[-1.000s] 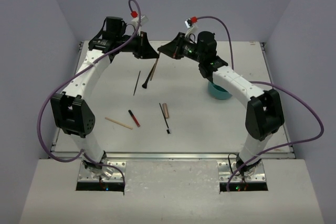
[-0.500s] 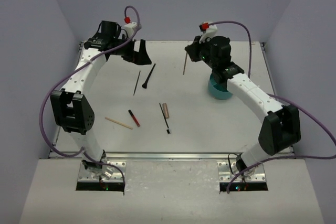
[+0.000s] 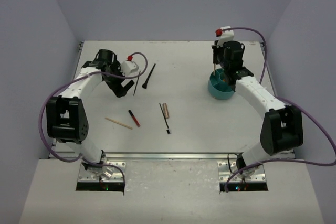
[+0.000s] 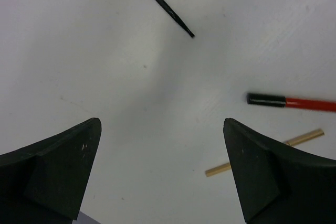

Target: Organize the makeup

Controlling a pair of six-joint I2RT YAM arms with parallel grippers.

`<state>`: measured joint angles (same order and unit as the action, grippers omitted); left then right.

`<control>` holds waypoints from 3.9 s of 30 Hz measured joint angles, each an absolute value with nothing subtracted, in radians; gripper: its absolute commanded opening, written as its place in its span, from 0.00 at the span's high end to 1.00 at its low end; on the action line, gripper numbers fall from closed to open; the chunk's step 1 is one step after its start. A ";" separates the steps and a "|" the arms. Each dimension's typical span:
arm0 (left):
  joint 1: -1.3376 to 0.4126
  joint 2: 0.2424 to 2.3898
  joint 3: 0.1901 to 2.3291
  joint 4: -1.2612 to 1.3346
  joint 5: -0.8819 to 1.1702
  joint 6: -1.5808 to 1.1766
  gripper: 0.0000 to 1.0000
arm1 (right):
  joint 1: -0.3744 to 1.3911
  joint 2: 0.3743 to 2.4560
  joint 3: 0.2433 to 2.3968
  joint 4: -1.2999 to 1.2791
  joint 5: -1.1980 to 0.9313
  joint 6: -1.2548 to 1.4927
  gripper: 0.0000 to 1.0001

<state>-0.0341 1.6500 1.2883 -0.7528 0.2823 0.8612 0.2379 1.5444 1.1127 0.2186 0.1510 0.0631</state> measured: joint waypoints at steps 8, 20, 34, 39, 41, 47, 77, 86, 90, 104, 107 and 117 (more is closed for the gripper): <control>-0.047 1.587 1.101 -0.794 0.287 1.140 0.02 | 0.236 1.576 1.043 0.265 0.158 0.089 1.00; -0.117 1.575 0.968 -0.776 0.229 1.344 0.24 | 0.224 1.617 0.992 0.270 0.147 0.174 0.44; -0.126 1.567 0.878 -0.850 0.136 1.527 0.41 | 0.224 1.533 1.007 0.199 0.083 0.160 0.44; -0.154 1.573 0.813 -0.821 0.103 1.511 0.49 | 0.224 1.508 1.005 0.193 0.081 0.160 0.45; -0.169 1.578 0.807 -0.810 0.087 1.485 0.53 | 0.224 1.495 1.000 0.191 0.080 0.160 0.46; -0.191 1.594 0.811 -0.767 0.056 1.421 1.00 | 0.224 1.479 0.986 0.175 0.075 0.161 0.48; -0.149 1.619 1.400 -0.915 0.591 1.052 1.00 | 0.276 1.480 1.073 0.069 -0.354 0.162 0.22; -0.153 1.643 1.517 -0.770 0.965 0.556 1.00 | 0.457 1.567 1.143 0.275 -0.611 0.363 0.19; -0.158 1.643 1.517 -0.696 1.040 0.428 1.00 | 0.499 1.642 1.190 0.387 -0.610 0.477 0.23; -0.160 1.638 1.487 -0.634 1.045 0.358 0.90 | 0.535 1.761 1.240 0.544 -0.534 0.708 1.00; -0.166 1.637 1.486 -0.621 1.017 0.359 0.40 | 0.537 1.761 1.240 0.542 -0.496 0.702 1.00; -0.184 1.637 1.484 -0.640 0.910 0.308 0.00 | 0.455 1.646 1.154 0.479 -0.277 0.555 1.00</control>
